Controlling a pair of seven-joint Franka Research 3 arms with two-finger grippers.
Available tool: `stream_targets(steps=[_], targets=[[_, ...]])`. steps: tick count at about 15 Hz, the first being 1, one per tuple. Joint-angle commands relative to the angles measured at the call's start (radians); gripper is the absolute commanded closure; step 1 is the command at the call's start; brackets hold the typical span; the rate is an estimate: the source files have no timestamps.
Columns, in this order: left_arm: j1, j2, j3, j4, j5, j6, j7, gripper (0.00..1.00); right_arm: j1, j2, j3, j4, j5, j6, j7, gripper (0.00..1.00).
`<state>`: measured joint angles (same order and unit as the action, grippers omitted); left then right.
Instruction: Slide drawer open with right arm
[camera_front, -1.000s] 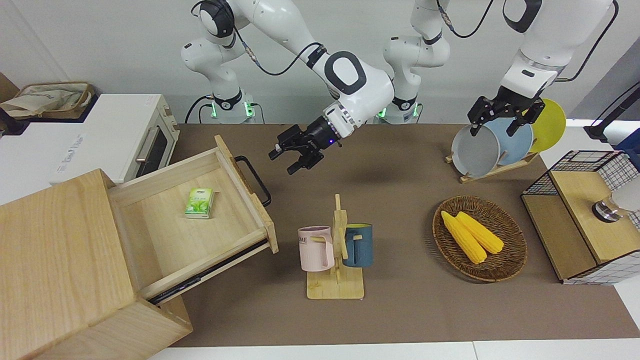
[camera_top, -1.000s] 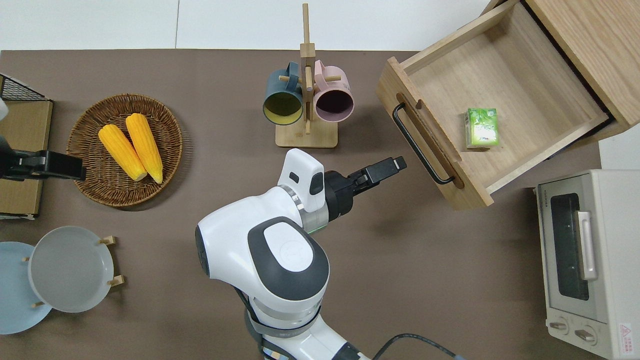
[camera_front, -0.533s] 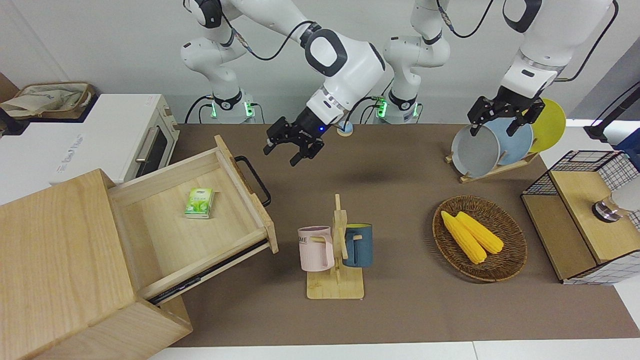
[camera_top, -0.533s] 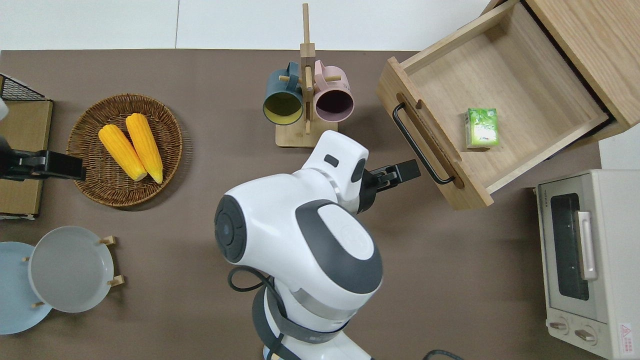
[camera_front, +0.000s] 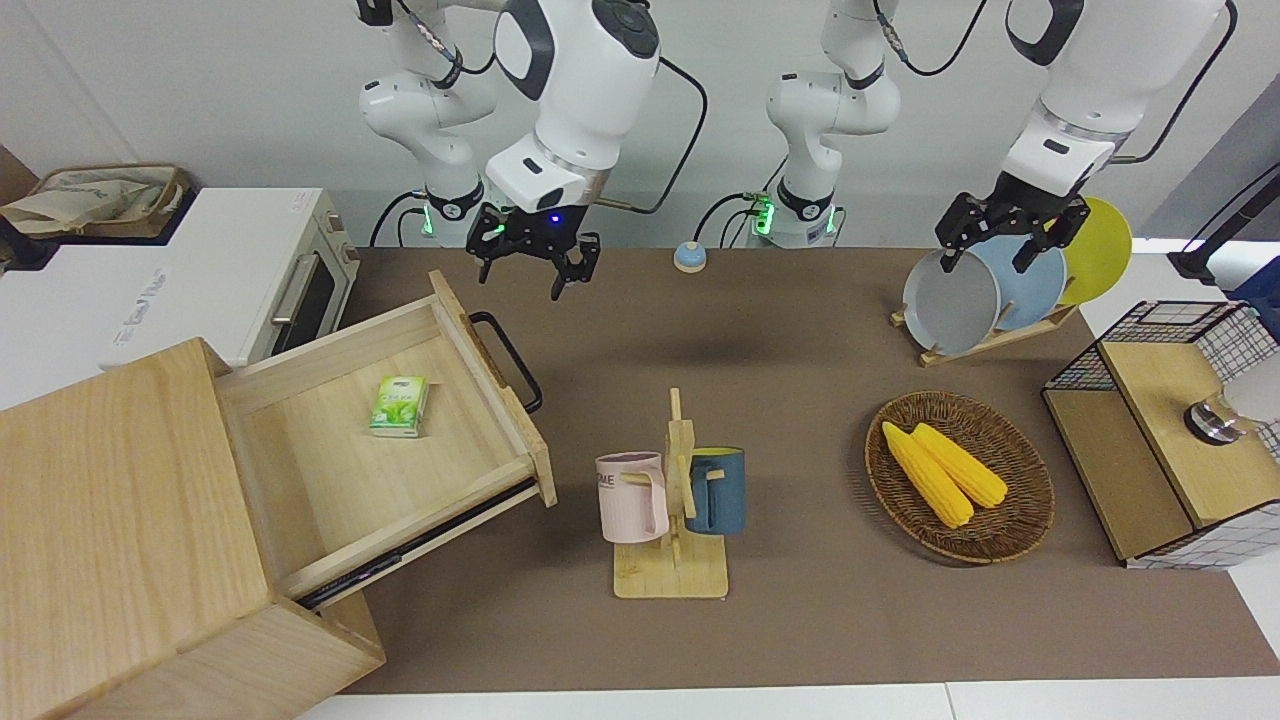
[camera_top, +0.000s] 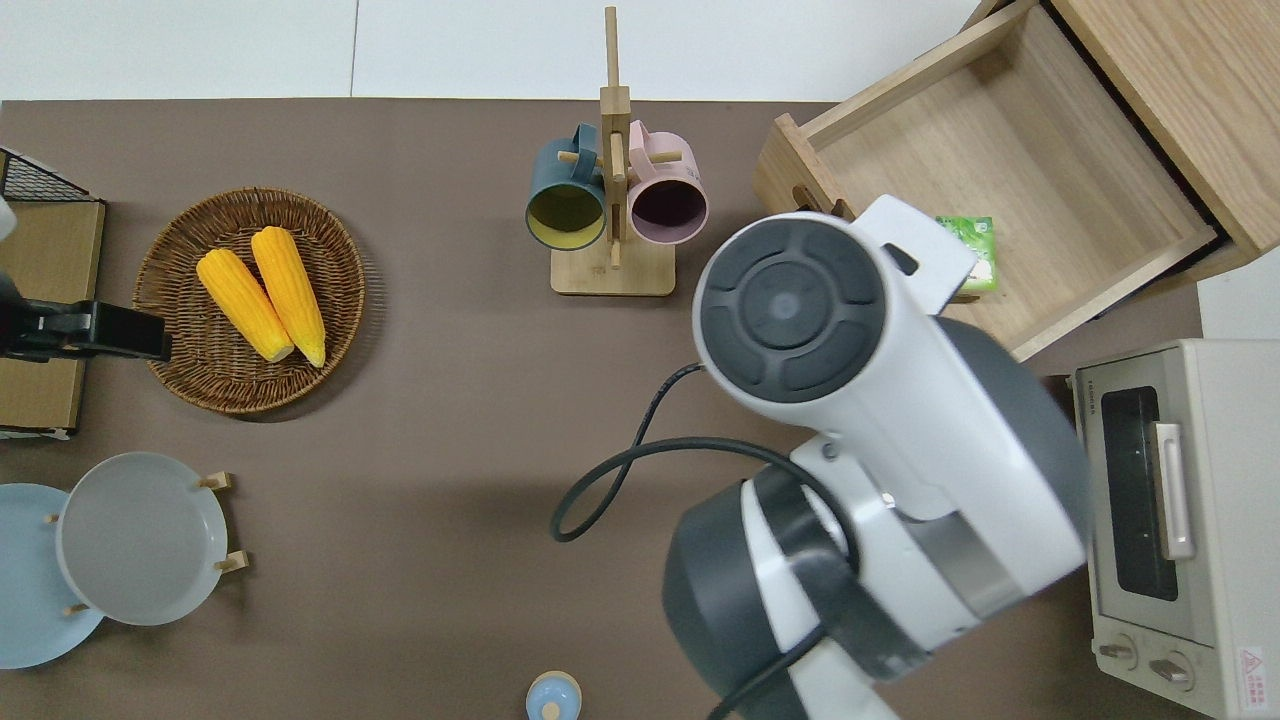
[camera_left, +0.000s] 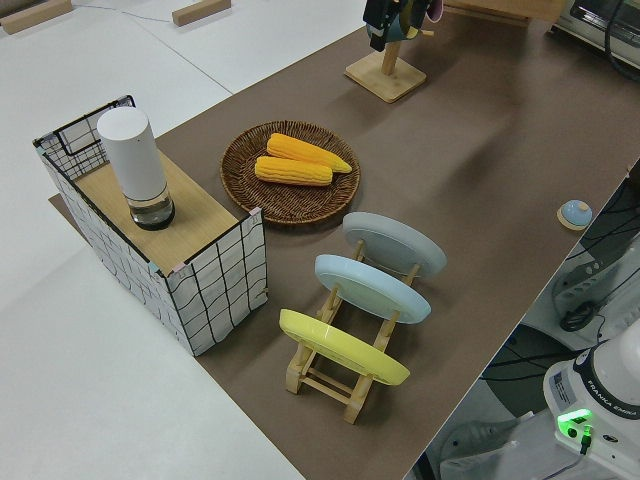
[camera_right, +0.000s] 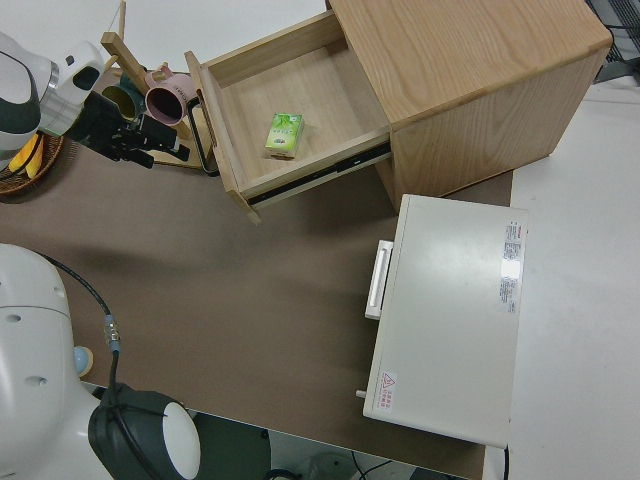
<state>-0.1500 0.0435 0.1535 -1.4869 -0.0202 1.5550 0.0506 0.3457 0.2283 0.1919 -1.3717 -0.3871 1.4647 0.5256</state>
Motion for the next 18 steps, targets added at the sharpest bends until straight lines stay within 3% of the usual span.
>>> stream_targets(steps=[1, 3, 7, 12, 18], targets=[[-0.017, 0.013, 0.017, 0.020, 0.012, 0.000, 0.008, 0.00, -0.094, -0.067, 0.001, -0.021, 0.149, 0.026, -0.068, 0.015], [-0.017, 0.013, 0.017, 0.020, 0.012, 0.000, 0.008, 0.00, -0.125, -0.092, -0.028, -0.023, 0.206, 0.031, -0.149, 0.015], [-0.017, 0.013, 0.017, 0.020, 0.012, 0.000, 0.008, 0.00, -0.157, -0.119, -0.124, -0.027, 0.329, 0.029, -0.317, 0.015], [-0.017, 0.013, 0.017, 0.020, 0.012, 0.000, 0.008, 0.00, -0.182, -0.126, -0.202, -0.032, 0.370, 0.026, -0.476, 0.013], [-0.017, 0.013, 0.017, 0.020, 0.011, 0.000, 0.008, 0.00, -0.249, -0.121, -0.226, -0.043, 0.444, 0.026, -0.572, 0.013]])
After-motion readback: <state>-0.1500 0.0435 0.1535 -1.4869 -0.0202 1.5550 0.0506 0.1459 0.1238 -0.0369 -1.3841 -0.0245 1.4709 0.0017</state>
